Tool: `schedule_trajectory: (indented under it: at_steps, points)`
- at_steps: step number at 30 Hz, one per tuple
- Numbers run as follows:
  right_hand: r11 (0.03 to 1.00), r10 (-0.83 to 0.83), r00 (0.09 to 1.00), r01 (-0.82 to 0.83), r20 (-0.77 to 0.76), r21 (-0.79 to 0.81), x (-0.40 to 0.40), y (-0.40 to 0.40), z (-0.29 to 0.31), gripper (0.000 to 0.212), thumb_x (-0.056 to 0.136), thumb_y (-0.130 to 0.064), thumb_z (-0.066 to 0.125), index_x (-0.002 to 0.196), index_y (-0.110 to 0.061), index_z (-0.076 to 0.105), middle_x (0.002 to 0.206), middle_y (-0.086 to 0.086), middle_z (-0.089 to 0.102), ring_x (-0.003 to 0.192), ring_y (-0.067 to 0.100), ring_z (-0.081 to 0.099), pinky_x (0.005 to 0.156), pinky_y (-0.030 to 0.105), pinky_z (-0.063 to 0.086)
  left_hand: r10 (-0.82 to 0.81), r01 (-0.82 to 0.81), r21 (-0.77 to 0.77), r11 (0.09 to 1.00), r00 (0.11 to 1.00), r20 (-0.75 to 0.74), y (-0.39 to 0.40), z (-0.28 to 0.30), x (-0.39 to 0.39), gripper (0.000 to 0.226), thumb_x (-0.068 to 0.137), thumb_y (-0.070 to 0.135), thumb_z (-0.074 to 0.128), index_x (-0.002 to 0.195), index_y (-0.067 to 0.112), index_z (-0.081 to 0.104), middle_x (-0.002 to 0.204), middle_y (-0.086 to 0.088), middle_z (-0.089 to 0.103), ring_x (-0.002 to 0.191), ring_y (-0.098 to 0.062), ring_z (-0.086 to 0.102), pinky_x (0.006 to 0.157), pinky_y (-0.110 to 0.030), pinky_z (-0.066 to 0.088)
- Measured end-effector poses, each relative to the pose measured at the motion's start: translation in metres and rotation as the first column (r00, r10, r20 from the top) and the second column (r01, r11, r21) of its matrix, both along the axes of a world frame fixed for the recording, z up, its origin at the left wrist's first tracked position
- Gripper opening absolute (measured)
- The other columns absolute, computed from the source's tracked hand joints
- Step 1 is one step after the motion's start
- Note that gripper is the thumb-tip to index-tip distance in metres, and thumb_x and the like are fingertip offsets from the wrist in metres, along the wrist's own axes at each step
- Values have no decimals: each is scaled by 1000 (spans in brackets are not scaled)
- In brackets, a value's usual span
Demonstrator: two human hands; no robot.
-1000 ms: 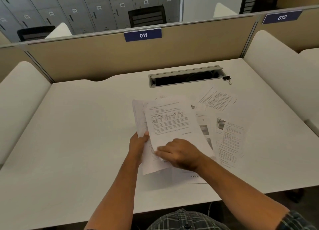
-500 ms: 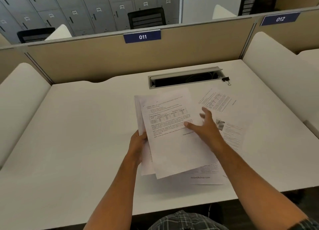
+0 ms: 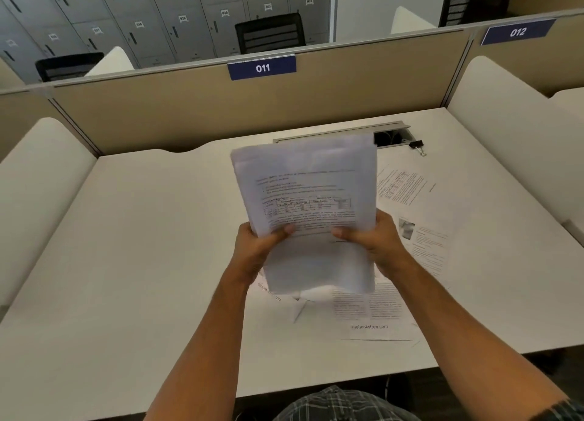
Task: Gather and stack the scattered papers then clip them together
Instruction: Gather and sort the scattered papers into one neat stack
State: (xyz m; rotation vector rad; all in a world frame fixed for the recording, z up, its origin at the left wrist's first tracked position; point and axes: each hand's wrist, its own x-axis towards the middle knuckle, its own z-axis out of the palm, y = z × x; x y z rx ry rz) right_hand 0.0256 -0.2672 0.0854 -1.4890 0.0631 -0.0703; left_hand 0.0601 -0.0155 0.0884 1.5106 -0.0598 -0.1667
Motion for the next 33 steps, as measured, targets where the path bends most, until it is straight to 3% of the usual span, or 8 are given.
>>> schedule_trajectory:
  at_steps: [4, 7, 11, 15, 17, 21, 25, 33]
  points:
    - [996, 69, 997, -66, 47, -61, 3, 2, 4, 50, 64, -18, 93, 103, -44, 77, 107, -5, 77, 104, 17, 73, 77, 35, 64, -101, 105, -17, 994, 984, 145, 11, 9, 5, 44, 76, 25, 88, 118, 27, 75, 117, -4, 76, 109, -25, 72, 81, -36, 63]
    - [993, 121, 993, -121, 8, -9, 2, 1, -10, 59, 58, -17, 95, 110, -40, 77, 113, 3, 75, 112, 25, 70, 86, 45, 62, -113, 108, 63, 992, 989, 95, 17, -4, 3, 41, 75, 23, 88, 114, 29, 76, 113, -5, 77, 107, -26, 73, 84, -42, 64]
    - [994, 113, 993, -113, -37, 5, -4, 4, -29, 56, 68, -5, 92, 107, -43, 78, 112, -1, 77, 109, 18, 72, 83, 36, 63, -142, 141, 20, 990, 988, 55, 19, -22, -4, 47, 80, 14, 85, 123, 25, 71, 113, -4, 76, 108, -19, 72, 81, -32, 62]
    - [981, -5, 996, -13, -92, -193, 2, 8, -33, 42, 75, -4, 90, 86, -42, 79, 89, -16, 78, 93, 12, 74, 67, 18, 59, 30, -29, 200, 979, 1000, -1, 16, -27, 1, 21, 73, 31, 85, 88, 19, 78, 91, -13, 77, 86, -29, 74, 76, -45, 63]
    - [948, -76, 991, 38, -112, -315, 7, 5, -34, 31, 78, -13, 90, 93, -36, 76, 89, -14, 77, 89, 14, 74, 71, 20, 60, 136, -128, 252, 959, 991, -14, 14, -31, 4, 24, 73, 35, 84, 78, 13, 77, 82, -12, 76, 74, -20, 71, 70, -41, 60]
    - [691, -404, 883, 125, -238, -712, 12, -15, -43, 52, 81, -46, 84, 125, -22, 68, 119, -4, 71, 108, 21, 69, 87, 35, 53, 300, -280, 202, 938, 951, -75, 20, -38, 6, 27, 71, 44, 84, 82, 20, 77, 78, 5, 79, 70, -13, 76, 62, -28, 62]
    - [397, -531, 775, -130, -342, -909, 10, -27, -60, 95, 72, -74, 77, 138, -11, 52, 141, 15, 56, 128, 35, 56, 100, 47, 50, 328, -308, 165, 937, 938, -109, 27, -49, 0, 17, 77, 34, 87, 88, 26, 76, 81, 16, 80, 72, -8, 77, 57, -17, 58]
    - [323, -581, 725, -210, -369, -923, 7, -22, -84, 99, 64, -73, 83, 132, -9, 49, 136, 17, 53, 124, 35, 54, 99, 47, 50, 366, -339, 166, 926, 914, -178, 32, -60, -7, 14, 82, 26, 87, 90, 24, 75, 78, 16, 79, 69, -8, 77, 55, -18, 58]
